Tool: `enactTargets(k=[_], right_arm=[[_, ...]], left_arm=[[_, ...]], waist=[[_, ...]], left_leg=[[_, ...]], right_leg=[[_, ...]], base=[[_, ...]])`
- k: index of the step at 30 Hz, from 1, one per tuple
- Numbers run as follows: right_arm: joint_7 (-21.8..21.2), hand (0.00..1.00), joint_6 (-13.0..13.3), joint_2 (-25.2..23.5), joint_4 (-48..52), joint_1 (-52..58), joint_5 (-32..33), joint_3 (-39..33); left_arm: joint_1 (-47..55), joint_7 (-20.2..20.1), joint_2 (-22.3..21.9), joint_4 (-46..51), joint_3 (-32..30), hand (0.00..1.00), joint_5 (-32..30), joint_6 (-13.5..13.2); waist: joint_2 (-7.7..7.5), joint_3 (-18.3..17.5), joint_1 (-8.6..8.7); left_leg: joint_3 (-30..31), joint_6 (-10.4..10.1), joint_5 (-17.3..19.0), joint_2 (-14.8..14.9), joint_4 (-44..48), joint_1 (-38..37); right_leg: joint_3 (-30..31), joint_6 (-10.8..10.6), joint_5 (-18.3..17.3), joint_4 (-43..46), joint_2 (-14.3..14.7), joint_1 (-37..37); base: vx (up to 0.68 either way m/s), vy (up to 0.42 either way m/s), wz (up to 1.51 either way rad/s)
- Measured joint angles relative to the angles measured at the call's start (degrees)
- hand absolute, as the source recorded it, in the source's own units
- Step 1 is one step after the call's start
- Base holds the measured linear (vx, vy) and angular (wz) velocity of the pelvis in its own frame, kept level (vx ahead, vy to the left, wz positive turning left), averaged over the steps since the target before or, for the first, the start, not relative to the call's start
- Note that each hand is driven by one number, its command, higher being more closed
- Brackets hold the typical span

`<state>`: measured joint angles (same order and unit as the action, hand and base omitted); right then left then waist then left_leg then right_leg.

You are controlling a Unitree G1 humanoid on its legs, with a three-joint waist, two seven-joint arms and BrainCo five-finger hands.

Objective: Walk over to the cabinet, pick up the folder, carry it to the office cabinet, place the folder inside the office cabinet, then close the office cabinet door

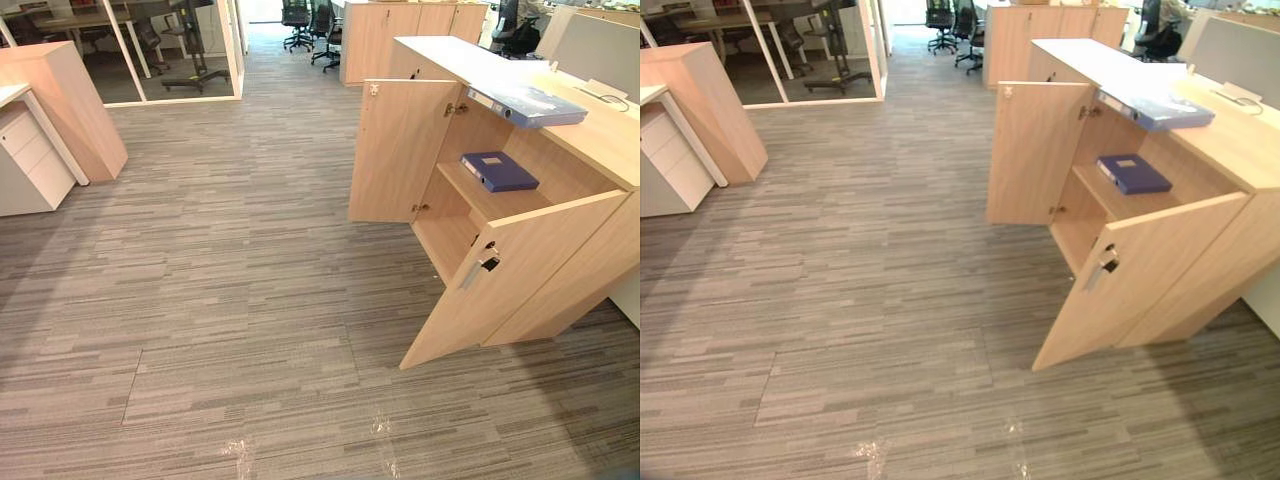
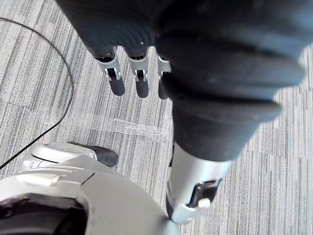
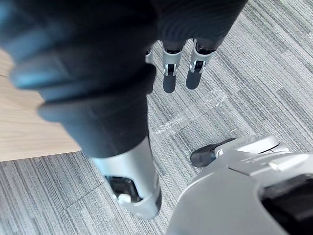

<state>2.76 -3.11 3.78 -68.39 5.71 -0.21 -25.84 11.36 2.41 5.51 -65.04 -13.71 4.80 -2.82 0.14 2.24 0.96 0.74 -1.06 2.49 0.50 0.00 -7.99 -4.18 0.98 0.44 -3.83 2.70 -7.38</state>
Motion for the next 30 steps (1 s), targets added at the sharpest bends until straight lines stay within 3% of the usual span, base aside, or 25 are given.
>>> enactTargets(k=[14, 16, 18, 19, 20, 21, 23, 24, 26, 27, 30], right_arm=[[1.82, 0.00, 0.06, -0.14, 0.03, -0.56, 0.17, -0.06], [1.97, 0.00, 0.14, -0.47, 0.02, -0.91, 0.17, -0.08], [2.10, 0.00, 0.43, -0.71, 0.79, -1.60, 0.73, -0.33], [2.30, 0.00, 0.47, -0.88, 1.49, -1.57, 1.15, 0.10], [2.60, 0.00, 0.51, -0.98, 3.02, -1.13, 1.30, 1.33], [3.04, 0.00, 0.56, -0.87, 3.76, -0.68, 1.34, 2.60], [3.28, 0.00, 0.56, -0.91, 4.24, -0.55, 1.33, 3.19], [3.44, 0.00, 0.55, -1.02, 5.05, -0.33, 1.36, 3.18], [3.61, 0.00, 0.60, -1.27, 5.91, -0.38, 1.39, 3.17], [3.62, 0.00, 0.77, -1.38, 6.04, -0.58, 1.39, 2.99], [3.74, 0.00, 0.96, -1.21, 5.91, -0.50, 1.39, 2.75]], left_arm=[[-0.12, 3.00, 0.06, 0.49, 1.04, 0.00, -1.11, -0.93], [-0.63, 3.42, 0.10, 0.73, 0.76, 0.00, -0.98, -1.00], [-0.74, 3.72, -0.79, 3.76, -1.28, 0.00, -0.69, -1.01], [-0.73, 3.77, -1.09, 4.88, -2.11, 0.00, -0.45, -1.03], [-0.27, 3.87, -2.07, 6.79, -4.56, 0.00, 0.13, -1.07], [0.37, 4.09, -2.95, 8.32, -6.41, 0.00, 0.64, -1.08], [0.98, 4.21, -3.60, 9.33, -6.98, 0.00, 1.44, -1.12], [1.10, 4.31, -3.70, 9.52, -7.02, 0.00, 1.67, -1.32], [1.13, 4.67, -3.86, 9.55, -7.09, 0.00, 2.03, -1.44], [1.02, 4.79, -3.85, 9.64, -7.08, 0.00, 2.32, -1.64], [1.46, 5.15, -4.47, 9.88, -7.21, 0.00, 2.81, -2.08]], waist=[[-0.12, 1.03, 0.46], [-0.34, 1.96, 0.78], [-0.06, 5.04, 0.65], [-0.15, 5.79, 0.41], [-0.42, 6.61, -0.10], [-0.34, 6.77, -0.36], [-0.46, 6.64, -0.46], [-0.50, 6.62, -0.54], [-0.54, 6.61, -0.56], [-0.64, 6.51, -0.52], [-0.19, 6.22, -0.83]], left_leg=[[1.35, -0.19, -0.24, -0.13, 0.13, 0.69], [1.74, -1.15, 1.30, -0.40, 4.67, 3.26], [0.33, -3.62, 5.33, -0.09, 17.61, 8.36], [-0.75, -4.34, 6.05, 0.21, 22.39, 10.15], [-3.49, -4.56, 6.34, 1.37, 32.73, 14.46], [-6.10, -3.80, 6.70, 3.39, 41.92, 18.30], [-8.17, -1.65, 8.50, 6.32, 47.35, 21.23], [-9.17, -1.67, 9.55, 8.21, 45.37, 22.16], [-9.31, -1.72, 9.51, 8.64, 38.96, 21.89], [-8.14, -2.43, 8.73, 7.97, 29.11, 21.62], [-4.29, -3.82, 4.58, 6.95, 11.78, 18.30]], right_leg=[[-1.54, -0.12, -0.14, -0.07, -0.13, 0.10], [-2.11, 0.25, -0.51, 0.94, -0.49, 0.66], [-2.42, 0.91, -2.75, 3.56, -0.68, 0.71], [-2.42, 1.58, -3.85, 4.67, -0.74, 0.61], [-2.85, 2.28, -5.27, 6.49, -0.90, 0.41], [-2.86, 2.77, -6.23, 8.23, -0.86, 0.09], [-2.80, 2.55, -7.26, 9.60, -1.22, -0.38], [-2.34, 1.84, -7.76, 10.17, -2.16, -0.67], [-1.64, 0.99, -8.24, 10.42, -3.80, -0.75], [-1.36, -0.33, -8.63, 10.53, -5.82, -0.89], [-0.35, -4.30, -10.39, 11.43, -8.91, -0.78]], base=[[0.00, 0.001, 0.04], [-0.03, 0.012, 0.23], [-0.09, 0.028, 0.11], [-0.10, 0.029, -0.01], [-0.08, 0.015, -0.13], [-0.04, 0.001, -0.15], [0.04, -0.005, -0.10], [0.11, 0.055, -0.10], [0.16, 0.151, -0.07], [0.21, 0.214, 0.02], [0.23, 0.298, -0.13]])
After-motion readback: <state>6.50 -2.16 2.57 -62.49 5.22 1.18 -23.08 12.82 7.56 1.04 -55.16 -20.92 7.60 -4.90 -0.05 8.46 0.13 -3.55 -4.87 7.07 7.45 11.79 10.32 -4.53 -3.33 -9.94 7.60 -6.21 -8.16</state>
